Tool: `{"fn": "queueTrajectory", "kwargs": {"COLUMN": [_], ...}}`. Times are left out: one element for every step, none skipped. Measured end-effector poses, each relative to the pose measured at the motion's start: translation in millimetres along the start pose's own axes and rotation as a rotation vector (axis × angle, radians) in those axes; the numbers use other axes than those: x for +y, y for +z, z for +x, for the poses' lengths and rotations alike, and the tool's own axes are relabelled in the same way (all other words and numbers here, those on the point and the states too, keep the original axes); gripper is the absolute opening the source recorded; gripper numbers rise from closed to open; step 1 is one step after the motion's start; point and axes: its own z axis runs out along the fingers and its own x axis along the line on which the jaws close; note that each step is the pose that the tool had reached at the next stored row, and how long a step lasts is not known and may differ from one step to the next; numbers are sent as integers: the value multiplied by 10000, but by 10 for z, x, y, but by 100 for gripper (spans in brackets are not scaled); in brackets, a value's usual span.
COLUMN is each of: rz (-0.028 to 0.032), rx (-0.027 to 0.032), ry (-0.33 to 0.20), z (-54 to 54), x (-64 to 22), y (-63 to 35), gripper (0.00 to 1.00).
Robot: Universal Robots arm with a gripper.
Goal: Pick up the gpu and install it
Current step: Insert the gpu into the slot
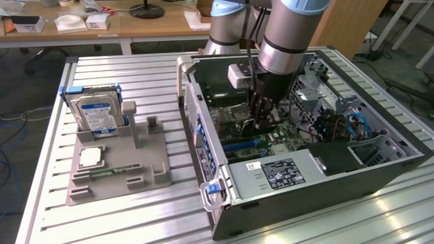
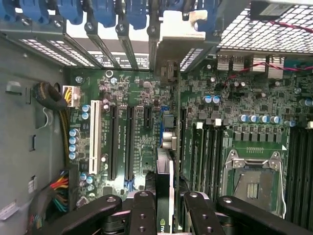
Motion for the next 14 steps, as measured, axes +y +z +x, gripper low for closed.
{"fn": "queueTrajectory", "kwargs": {"rz": [0, 0, 0, 0, 0, 0, 0, 0, 0, 0, 0, 0, 0, 0], "rx": [0, 0, 0, 0, 0, 0, 1, 1, 1, 1, 0, 0, 1, 1], "ry": [-2, -5, -6, -5, -4, -5, -8, -10, -12, -16, -18, -22, -25, -29], "z": [1, 3, 5, 6, 8, 9, 10, 11, 12, 12, 12, 12, 12, 12], "x": [2, 2, 4, 6, 11, 16, 21, 26, 31, 35, 42, 49, 58, 66], "y": [15, 32, 49, 64, 76, 86, 95, 106, 116, 127, 138, 147, 156, 165], "gripper": [27, 27, 27, 27, 27, 27, 27, 27, 27, 27, 27, 27, 27, 27]}}
